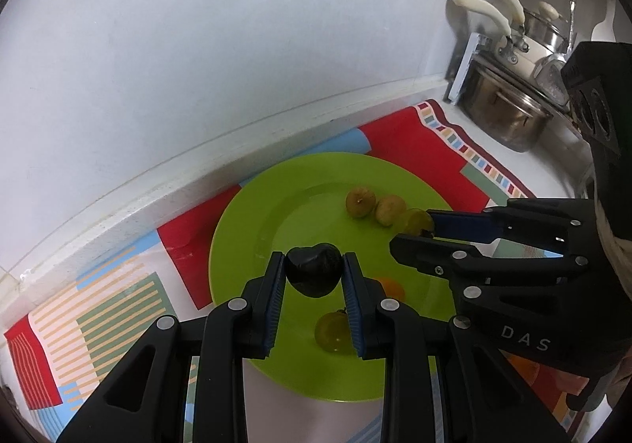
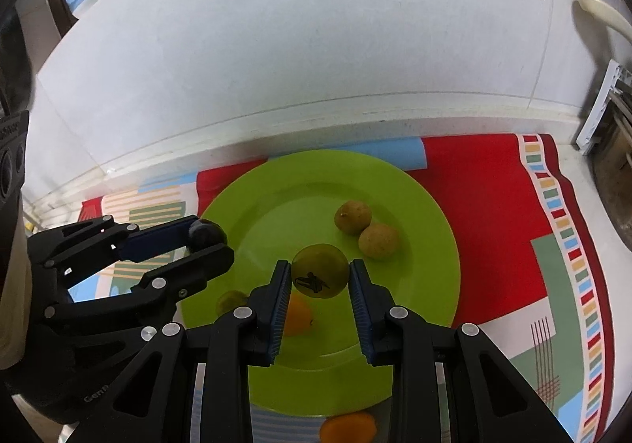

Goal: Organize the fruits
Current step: 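Carry the plum onto the green plate with the left tool while the right tool releases the tomato there, then withdraw both tools from the plate toward the remaining plum and oranges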

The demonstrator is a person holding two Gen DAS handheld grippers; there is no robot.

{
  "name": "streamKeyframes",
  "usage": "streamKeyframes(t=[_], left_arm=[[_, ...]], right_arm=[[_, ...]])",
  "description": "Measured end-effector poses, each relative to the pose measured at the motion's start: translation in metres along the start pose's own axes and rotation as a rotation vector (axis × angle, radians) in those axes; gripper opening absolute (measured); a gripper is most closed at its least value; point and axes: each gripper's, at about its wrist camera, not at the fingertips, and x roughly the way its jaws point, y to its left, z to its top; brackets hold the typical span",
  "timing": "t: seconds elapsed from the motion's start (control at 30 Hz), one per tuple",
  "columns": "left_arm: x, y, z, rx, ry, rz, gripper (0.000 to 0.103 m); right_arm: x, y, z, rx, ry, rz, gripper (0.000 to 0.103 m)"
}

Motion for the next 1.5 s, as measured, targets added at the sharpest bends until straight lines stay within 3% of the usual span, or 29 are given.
streamKeyframes(t=[0.13,0.2,0.37,0.63,0.73,0.97,1.07,1.5], left_arm=[[0.0,0.003,0.0,-0.009,-0.002,0.004,0.036],[-0.003,0.003,0.0,-0.009,-0.011,0.007,0.036],[-0.024,0.003,-0.005,-0.007,-0.05,0.041,0.038],[-0.074,-0.014,-0.018,-0.006,-0.129,0.038,0.047],[-0.095,-0.021,-0.024,-0.008,-0.16,0.033,0.052],[-0.137,-0.039,-0.043,-0.011,-0.212,0.026,0.06],[-0.15,-0.046,-0.051,-0.009,-0.226,0.014,0.063],[-0.167,-0.071,-0.074,0.109,-0.263,-0.044,0.07]], right_arm=[[0.0,-0.003,0.0,0.015,-0.007,0.001,0.032],[-0.002,-0.005,0.0,0.03,-0.013,-0.002,0.038],[-0.016,-0.006,-0.006,0.034,-0.047,-0.026,0.038],[-0.068,0.005,-0.027,0.015,-0.15,-0.053,0.038],[-0.088,0.008,-0.036,0.023,-0.184,-0.05,0.048],[-0.133,0.016,-0.06,0.011,-0.249,-0.068,0.049],[-0.149,0.019,-0.071,0.012,-0.275,-0.077,0.056],[-0.187,0.023,-0.114,0.028,-0.345,-0.151,0.056]])
